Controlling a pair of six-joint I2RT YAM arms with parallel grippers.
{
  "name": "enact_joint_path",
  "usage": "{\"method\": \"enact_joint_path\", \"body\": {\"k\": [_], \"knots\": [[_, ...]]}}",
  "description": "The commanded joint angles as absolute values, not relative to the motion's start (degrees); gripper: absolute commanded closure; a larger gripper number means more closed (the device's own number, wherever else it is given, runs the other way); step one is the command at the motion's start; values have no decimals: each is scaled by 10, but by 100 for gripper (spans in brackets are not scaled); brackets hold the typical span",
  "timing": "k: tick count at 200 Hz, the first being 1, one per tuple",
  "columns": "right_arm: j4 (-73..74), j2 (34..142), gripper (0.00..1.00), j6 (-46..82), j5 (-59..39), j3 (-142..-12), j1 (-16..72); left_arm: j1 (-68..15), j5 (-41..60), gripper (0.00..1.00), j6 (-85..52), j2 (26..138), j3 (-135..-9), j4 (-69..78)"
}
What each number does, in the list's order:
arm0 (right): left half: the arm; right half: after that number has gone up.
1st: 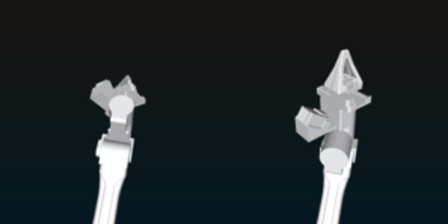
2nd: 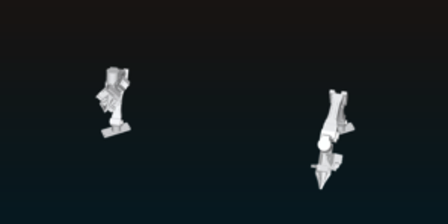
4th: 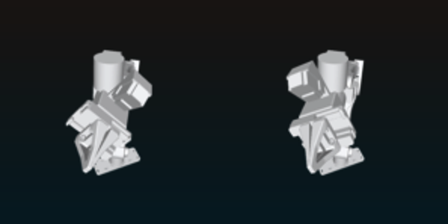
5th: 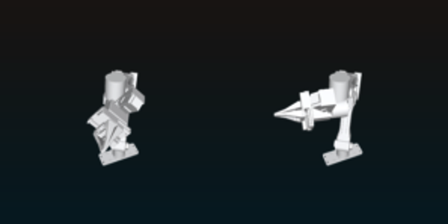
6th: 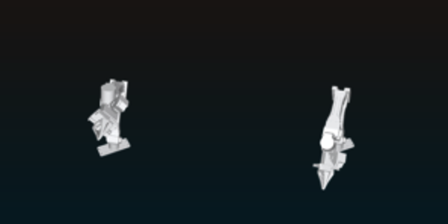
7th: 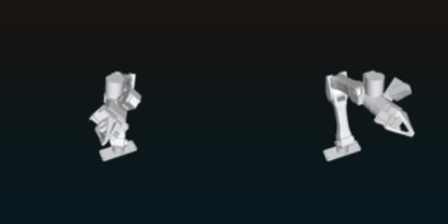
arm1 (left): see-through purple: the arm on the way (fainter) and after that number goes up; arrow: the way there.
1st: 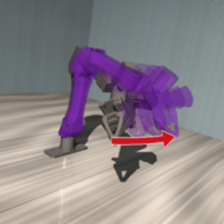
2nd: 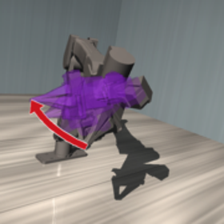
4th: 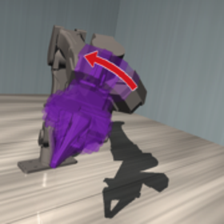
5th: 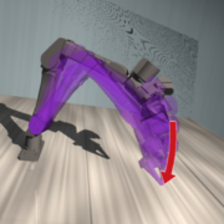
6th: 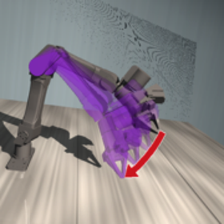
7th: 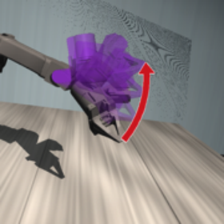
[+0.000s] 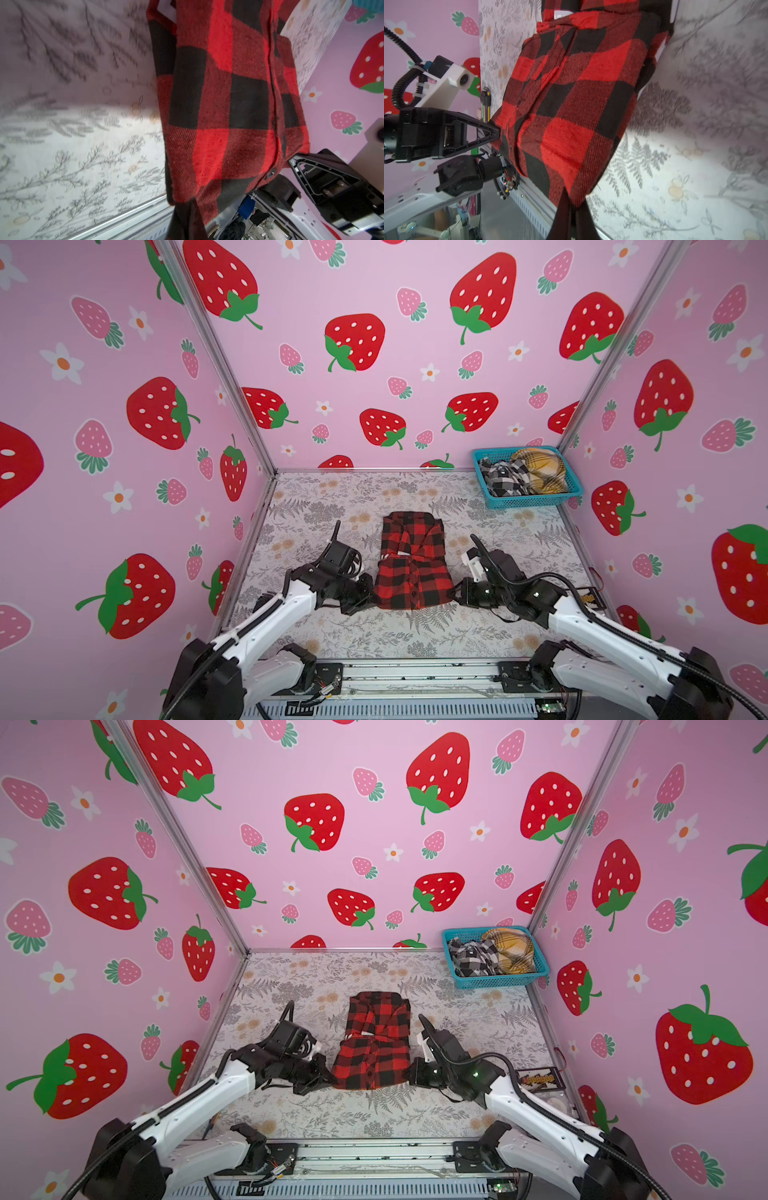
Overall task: Fold and stack the long sleeve shirts
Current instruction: 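Lift the near edge with both grippers and fold it toward the far edge, then release the folded shirt and raise both grippers away from it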
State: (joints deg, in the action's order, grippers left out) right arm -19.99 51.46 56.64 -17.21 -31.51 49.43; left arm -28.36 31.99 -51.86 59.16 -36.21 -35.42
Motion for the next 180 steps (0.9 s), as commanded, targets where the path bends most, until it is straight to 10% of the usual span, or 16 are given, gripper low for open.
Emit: {"method": "enact_joint_path", "body": {"k": [1, 46, 108, 129, 180], "knots": [[-250, 457, 100, 640, -88, -304, 515, -306, 268, 100, -579, 518, -343, -421], [-261, 486, 100, 619, -68, -370, 510, -323, 235, 100, -550, 528, -439, -424], [-194, 763, 96, 490, -198, -593, 319, -190, 217, 100, -415, 849, -702, -382], [-192, 916, 74, 465, -236, -733, 252, -161, 221, 61, -368, 1042, -885, -428], [-291, 1169, 51, 395, -187, -1031, 196, -129, 359, 46, -385, 1407, -1408, -476]]}}
